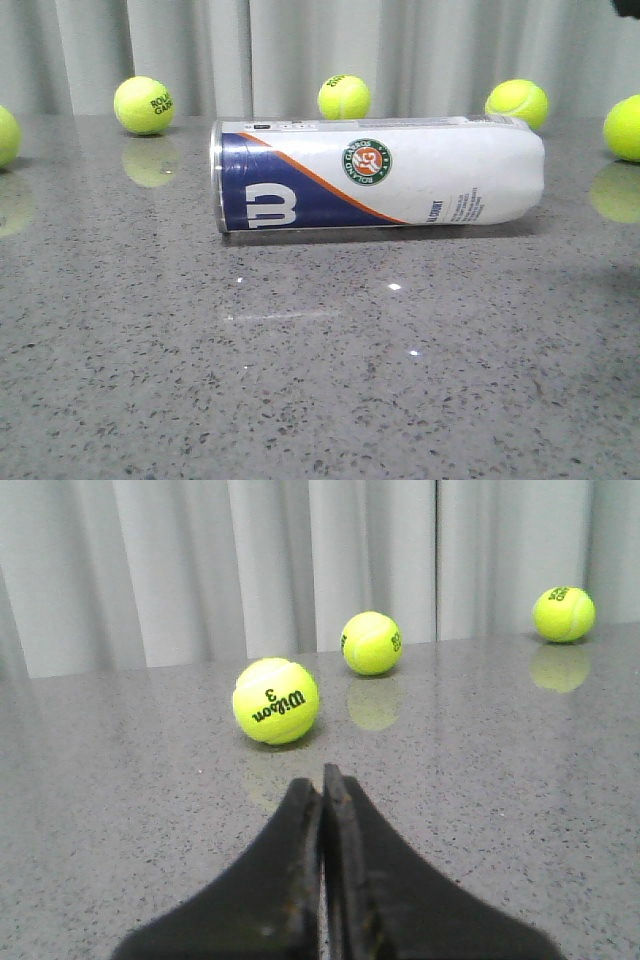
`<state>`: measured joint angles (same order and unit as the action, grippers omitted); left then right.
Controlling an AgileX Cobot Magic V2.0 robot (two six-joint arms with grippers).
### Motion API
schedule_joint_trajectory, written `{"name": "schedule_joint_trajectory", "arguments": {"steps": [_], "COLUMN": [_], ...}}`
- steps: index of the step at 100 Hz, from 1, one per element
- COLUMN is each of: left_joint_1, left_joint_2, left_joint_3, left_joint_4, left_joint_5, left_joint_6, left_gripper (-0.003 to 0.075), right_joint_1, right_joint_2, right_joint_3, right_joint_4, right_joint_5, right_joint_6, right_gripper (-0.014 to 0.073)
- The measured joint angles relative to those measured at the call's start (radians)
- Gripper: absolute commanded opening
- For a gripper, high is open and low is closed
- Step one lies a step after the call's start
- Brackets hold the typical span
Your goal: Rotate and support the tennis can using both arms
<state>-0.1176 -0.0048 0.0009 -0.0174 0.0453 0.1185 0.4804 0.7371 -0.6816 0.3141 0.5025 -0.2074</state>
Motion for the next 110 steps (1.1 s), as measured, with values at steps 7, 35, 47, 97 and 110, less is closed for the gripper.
{"name": "schedule_joint_trajectory", "arguments": {"steps": [7, 35, 47, 97, 110], "left_joint_1": [0.0, 0.0, 0.0, 0.0, 0.0], "left_joint_2": [0.0, 0.0, 0.035, 0.522, 0.639], "left_joint_3": [0.0, -0.111, -0.224, -0.606, -0.654], "left_joint_4": [0.0, 0.0, 0.0, -0.059, -0.225], "left_joint_5": [-0.002, 0.16, 0.281, 0.707, 0.709], "left_joint_6": [0.0, 0.0, 0.0, 0.0, 0.0], "left_gripper": [-0.0019, -0.0019, -0.0019, 0.0324, 0.0505], "right_joint_1": [0.0, 0.0, 0.0, 0.0, 0.0], "right_joint_2": [-0.095, -0.464, -0.563, -0.606, -0.606], "right_joint_3": [0.046, 0.146, 0.148, 0.148, 0.148], "right_joint_4": [0.0, 0.0, 0.0, 0.0, 0.0], "right_joint_5": [-0.002, 0.013, 0.075, 0.106, 0.106], "right_joint_6": [-0.002, -0.004, -0.004, -0.004, -0.004], "right_gripper": [-0.0061, -0.0061, -0.0061, -0.0061, -0.0061]}}
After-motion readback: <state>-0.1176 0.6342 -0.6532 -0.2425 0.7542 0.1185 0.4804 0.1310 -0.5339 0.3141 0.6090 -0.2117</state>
